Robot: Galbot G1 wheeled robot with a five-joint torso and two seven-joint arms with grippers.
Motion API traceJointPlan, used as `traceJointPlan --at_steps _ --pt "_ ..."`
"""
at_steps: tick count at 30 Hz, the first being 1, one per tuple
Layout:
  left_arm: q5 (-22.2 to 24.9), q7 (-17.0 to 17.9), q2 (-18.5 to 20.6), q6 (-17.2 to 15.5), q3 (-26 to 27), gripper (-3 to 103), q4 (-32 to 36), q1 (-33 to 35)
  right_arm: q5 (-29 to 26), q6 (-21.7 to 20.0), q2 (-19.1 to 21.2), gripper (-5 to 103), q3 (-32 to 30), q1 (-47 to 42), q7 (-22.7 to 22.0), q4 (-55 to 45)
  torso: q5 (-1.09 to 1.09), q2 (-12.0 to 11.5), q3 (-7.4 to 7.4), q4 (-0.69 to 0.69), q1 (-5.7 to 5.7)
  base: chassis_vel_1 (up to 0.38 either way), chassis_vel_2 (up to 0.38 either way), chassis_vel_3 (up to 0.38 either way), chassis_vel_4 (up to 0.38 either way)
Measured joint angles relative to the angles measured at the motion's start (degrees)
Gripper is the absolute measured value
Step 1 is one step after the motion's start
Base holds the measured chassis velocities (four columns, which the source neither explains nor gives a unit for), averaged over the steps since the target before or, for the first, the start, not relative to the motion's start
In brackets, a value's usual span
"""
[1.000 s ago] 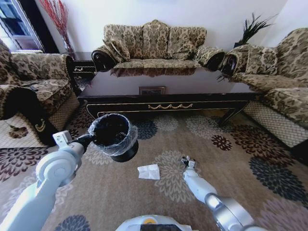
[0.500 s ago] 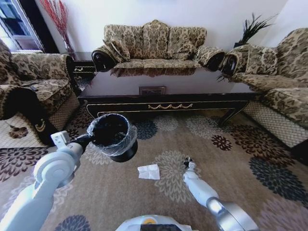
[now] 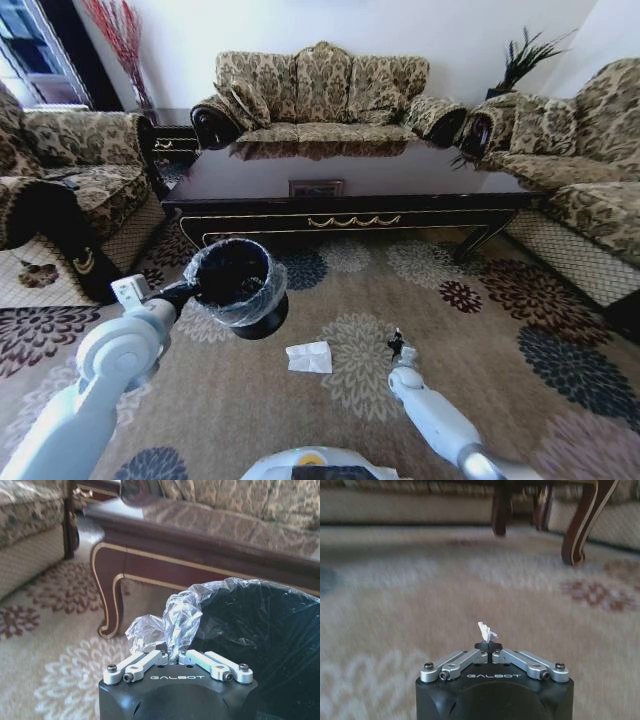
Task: Move to the front of the table and pick up the trash from the floor, then place it into the trash bin.
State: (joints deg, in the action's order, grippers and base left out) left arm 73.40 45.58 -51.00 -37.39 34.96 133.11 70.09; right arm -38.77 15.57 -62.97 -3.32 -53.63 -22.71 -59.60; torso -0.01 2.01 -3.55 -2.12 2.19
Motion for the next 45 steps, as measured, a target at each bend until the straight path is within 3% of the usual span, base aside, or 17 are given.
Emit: traceJointPlan --at_steps 7,14,19,26,35,40,45 --pt "-2.4 0.0 -2.8 0.0 -4.9 4 1.0 3.3 3.4 1.8 5.0 0 -3.0 -7.7 -0.4 -19.9 0.01 0.0 0.00 0.01 0.00 0.000 0.000 0.000 0.000" --pt "-3.3 0.1 -3.2 -0.1 -8.1 4 0.8 5.4 7.3 7.1 9.1 0 -4.2 -9.3 4.6 -28.9 0.01 0.0 0.00 0.01 0.00 0.000 0.000 0.000 0.000" --pt "-3.8 0.1 -2.6 -0.1 -10.9 4 0.7 5.6 6.8 10.7 10.7 0 -3.4 -8.0 7.7 -36.0 0.01 0.0 -0.01 0.01 0.00 0.000 0.000 0.000 0.000" --pt "-5.9 -0.9 -0.7 -0.2 -14.5 4 0.8 5.7 4.1 12.8 12.9 0 -0.7 -5.9 11.8 -44.6 0.01 0.0 0.00 0.01 0.00 0.000 0.000 0.000 0.000" --pt "-8.8 -3.4 4.6 0.8 -19.3 4 0.1 3.1 0.4 18.7 21.7 0 3.6 -0.6 23.9 -49.1 0.00 0.0 0.00 -0.01 0.00 0.000 0.000 0.000 0.000" --pt "-9.8 -5.0 5.7 1.2 -22.0 4 -1.0 0.7 -1.0 19.9 23.1 0 8.0 1.9 29.0 -50.4 0.01 0.0 -0.01 0.01 0.00 0.000 0.000 0.000 0.000" --pt "-11.2 -6.6 4.5 1.8 -24.0 4 -2.2 -0.7 -0.4 20.1 21.5 0 12.1 3.4 29.9 -49.7 0.01 0.0 -0.01 0.01 0.00 0.000 0.000 0.000 0.000"
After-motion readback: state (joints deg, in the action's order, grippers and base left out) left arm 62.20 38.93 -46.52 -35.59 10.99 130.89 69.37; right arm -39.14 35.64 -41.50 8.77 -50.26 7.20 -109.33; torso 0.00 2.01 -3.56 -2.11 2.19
